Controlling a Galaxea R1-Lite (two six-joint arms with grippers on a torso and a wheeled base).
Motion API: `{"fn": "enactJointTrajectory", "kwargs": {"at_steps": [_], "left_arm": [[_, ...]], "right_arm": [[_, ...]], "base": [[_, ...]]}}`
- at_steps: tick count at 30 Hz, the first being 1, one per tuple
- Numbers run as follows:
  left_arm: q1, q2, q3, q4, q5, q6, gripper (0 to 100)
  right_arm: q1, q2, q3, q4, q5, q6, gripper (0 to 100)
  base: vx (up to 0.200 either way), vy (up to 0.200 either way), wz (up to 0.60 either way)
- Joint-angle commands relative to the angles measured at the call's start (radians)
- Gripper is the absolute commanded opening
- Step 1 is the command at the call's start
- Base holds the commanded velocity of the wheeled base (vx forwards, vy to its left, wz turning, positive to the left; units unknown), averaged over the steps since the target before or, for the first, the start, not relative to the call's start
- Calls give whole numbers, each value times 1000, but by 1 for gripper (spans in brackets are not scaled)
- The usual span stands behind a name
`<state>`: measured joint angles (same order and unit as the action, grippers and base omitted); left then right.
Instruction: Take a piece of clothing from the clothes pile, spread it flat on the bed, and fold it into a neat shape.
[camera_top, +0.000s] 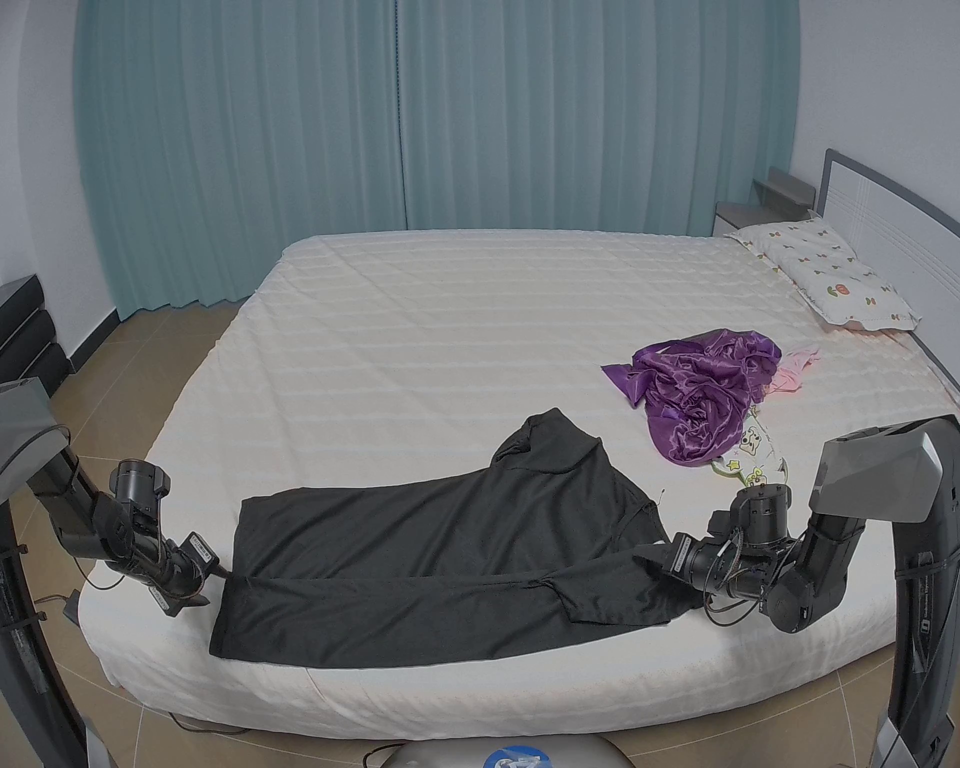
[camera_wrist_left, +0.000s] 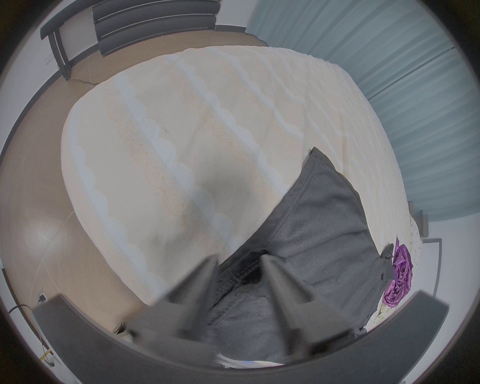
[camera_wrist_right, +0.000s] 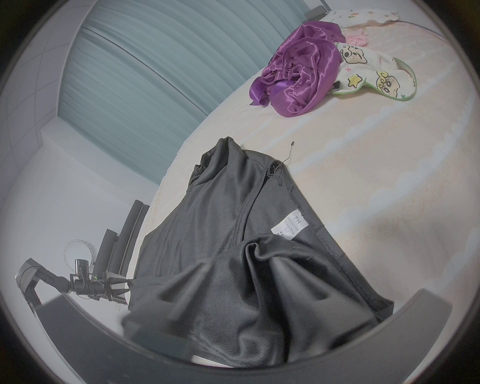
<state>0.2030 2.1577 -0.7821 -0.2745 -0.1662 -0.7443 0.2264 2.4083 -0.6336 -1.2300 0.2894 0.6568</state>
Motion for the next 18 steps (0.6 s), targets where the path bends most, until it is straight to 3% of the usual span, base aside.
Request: {"fn": "enactJointTrajectory", "kwargs": {"at_steps": [1, 8, 16, 18], "left_arm": [[0, 1, -2, 0, -3, 0, 100], [3, -9, 11, -2, -10, 2, 100], [32, -10, 12, -3, -19, -4, 100], [35, -9, 6, -3, -21, -9, 100]], "right_arm": [[1, -49, 15, -11, -4, 61, 100], [-25, -110, 89, -31, 1, 238, 100], [-42, -123, 112, -48, 2, 267, 100], [-44, -124, 114, -49, 2, 267, 100]], "base": [[0, 0, 0], [0, 0, 0], [0, 0, 0], [0, 200, 0]]}}
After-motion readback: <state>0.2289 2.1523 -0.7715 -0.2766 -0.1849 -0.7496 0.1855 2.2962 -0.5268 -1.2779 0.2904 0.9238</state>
